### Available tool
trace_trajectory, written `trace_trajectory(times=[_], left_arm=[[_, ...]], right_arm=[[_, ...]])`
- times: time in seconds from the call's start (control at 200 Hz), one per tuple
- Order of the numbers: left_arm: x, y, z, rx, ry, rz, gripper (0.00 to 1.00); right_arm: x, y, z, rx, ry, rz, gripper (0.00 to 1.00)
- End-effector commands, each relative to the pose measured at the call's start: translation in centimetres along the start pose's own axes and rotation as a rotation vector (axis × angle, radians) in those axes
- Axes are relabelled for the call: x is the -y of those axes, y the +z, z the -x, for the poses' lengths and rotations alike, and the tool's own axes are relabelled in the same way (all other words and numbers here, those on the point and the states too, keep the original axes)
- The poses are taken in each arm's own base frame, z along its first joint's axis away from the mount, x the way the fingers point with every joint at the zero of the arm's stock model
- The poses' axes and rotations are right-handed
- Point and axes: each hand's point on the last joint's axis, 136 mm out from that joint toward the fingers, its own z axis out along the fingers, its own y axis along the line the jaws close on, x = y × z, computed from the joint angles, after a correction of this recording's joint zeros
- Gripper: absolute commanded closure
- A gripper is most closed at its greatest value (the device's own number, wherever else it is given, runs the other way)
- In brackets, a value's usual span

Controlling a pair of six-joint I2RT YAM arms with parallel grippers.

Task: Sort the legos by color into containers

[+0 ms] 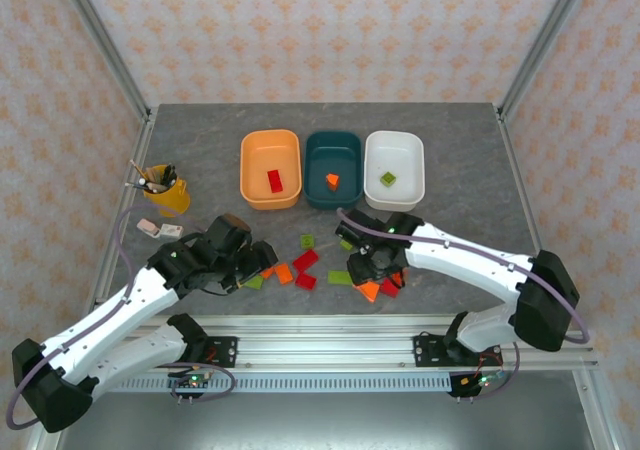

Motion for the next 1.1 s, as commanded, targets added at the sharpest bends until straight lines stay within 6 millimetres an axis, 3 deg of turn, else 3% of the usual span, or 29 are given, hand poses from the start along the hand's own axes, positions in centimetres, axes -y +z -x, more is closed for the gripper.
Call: trace_trajectory(times=[0.0,0.18,0.485,0.901,1.091], left_arm=[[0.9,0.3,-0.2,-0.010,0.026,-0.026,0.24],[3.2,0.6,-1.0,-0.040,0.116,-0.081,0.22],[6.6,1.1,-1.8,-0.071,0.213,-0.118,0.22],[7.0,1.2,-1.8,-0.064,0.217,-0.113,0.22],[7.5,1.3,-1.9,-0.066,0.218,-0.125,0.22]], right_arm=[[4.9,-0.1,-0.9,0.051,0.336,-0.109,0.37],[6.3,1.5,-0.7,0.050,0.535,-0.021,0.35],[7.3,4.5,-0.4,-0.087,0.489,-0.016,0.36],[7.6,7.0,-1.5,-0.226,0.398,-0.061,0.40],[8.1,8.1,-1.4,-0.232,0.419,-0.064,0.49]])
